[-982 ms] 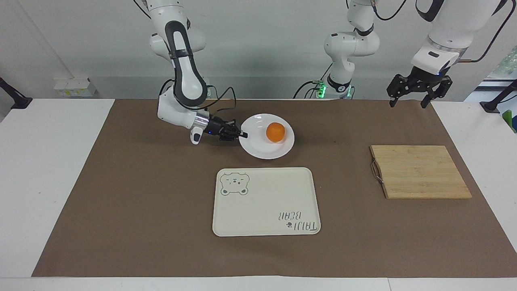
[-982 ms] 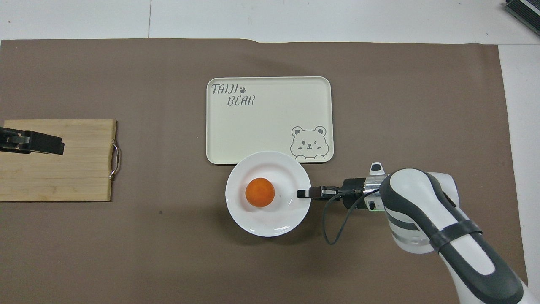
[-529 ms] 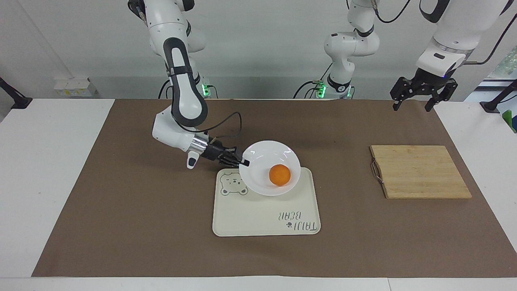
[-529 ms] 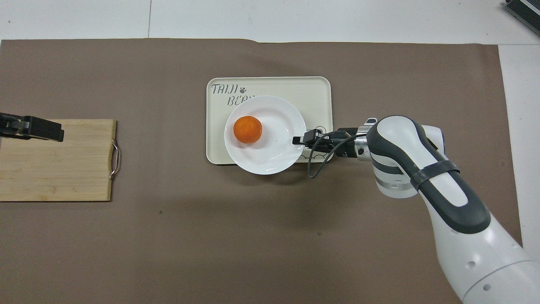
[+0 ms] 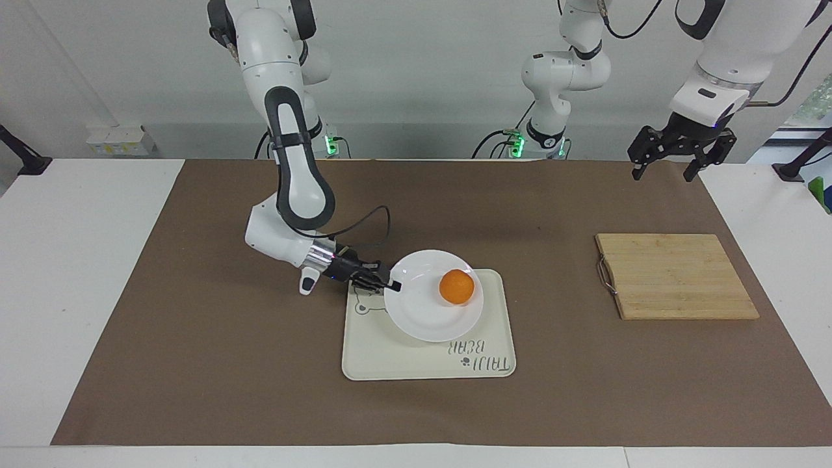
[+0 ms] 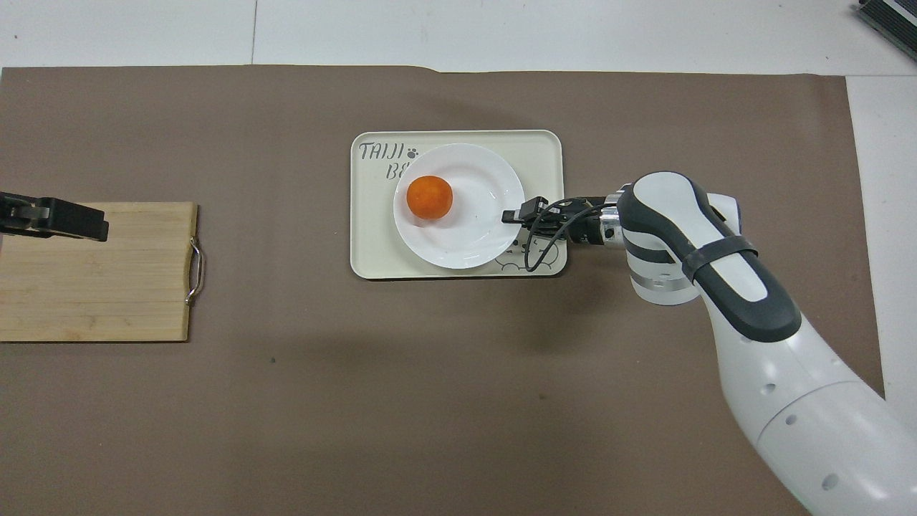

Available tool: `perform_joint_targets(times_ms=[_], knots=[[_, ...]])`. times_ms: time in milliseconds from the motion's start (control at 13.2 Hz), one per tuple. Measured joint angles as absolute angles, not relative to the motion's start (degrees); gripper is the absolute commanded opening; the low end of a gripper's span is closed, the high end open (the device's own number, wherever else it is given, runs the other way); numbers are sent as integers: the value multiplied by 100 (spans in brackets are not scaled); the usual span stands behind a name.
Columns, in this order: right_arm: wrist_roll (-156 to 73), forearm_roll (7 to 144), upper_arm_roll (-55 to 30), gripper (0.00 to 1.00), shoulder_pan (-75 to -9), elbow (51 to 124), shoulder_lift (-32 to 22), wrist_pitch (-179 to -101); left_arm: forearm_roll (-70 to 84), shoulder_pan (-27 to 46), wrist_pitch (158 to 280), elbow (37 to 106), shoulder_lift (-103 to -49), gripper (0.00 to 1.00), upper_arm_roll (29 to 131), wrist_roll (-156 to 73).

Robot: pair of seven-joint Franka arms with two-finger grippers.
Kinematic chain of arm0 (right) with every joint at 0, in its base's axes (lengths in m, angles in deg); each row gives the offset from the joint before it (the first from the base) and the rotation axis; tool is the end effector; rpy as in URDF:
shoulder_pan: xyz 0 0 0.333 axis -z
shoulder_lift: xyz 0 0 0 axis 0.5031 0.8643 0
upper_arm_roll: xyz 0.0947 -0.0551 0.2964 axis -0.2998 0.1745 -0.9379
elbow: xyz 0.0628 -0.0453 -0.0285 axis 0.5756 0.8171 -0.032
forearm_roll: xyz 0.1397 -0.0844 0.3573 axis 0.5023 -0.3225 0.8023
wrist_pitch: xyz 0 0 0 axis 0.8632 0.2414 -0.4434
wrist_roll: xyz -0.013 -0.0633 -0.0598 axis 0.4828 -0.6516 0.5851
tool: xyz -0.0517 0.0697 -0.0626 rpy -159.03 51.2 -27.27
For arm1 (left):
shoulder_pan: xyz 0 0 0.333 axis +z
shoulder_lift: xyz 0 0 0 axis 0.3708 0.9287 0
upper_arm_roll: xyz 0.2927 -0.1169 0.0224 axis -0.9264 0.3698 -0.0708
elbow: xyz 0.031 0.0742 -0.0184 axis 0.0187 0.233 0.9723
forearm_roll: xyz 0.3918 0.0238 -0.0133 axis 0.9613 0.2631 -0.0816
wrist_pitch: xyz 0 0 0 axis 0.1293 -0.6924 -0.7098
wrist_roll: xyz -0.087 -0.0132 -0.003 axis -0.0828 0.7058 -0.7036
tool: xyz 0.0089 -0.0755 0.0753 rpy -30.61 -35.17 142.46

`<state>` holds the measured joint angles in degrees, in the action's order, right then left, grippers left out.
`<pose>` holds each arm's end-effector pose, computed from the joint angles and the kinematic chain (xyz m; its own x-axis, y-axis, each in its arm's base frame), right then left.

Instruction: Place orange and plate with both arms

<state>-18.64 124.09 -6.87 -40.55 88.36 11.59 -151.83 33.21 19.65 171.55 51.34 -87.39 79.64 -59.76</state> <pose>0.6308 0.1598 0.2334 0.9661 -0.2458 -0.0795 -0.1997 -0.5155 -0.8333 0.5471 -0.0426 0.6450 0.9900 -0.1315 0.0514 -0.1303 -0.9911 -0.0267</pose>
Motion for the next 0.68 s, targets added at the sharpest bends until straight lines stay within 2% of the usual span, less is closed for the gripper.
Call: perform_joint_targets(times_ms=[453, 680], knots=[[-1860, 12359, -665, 100, -4025, 8680, 953, -15498, 3321, 1993, 17147, 5133, -8739, 100, 7951, -5975], [-1844, 11474, -584, 100, -4007, 8670, 644, -15512, 3321, 2008, 17147, 5133, -8739, 100, 7935, -5975]])
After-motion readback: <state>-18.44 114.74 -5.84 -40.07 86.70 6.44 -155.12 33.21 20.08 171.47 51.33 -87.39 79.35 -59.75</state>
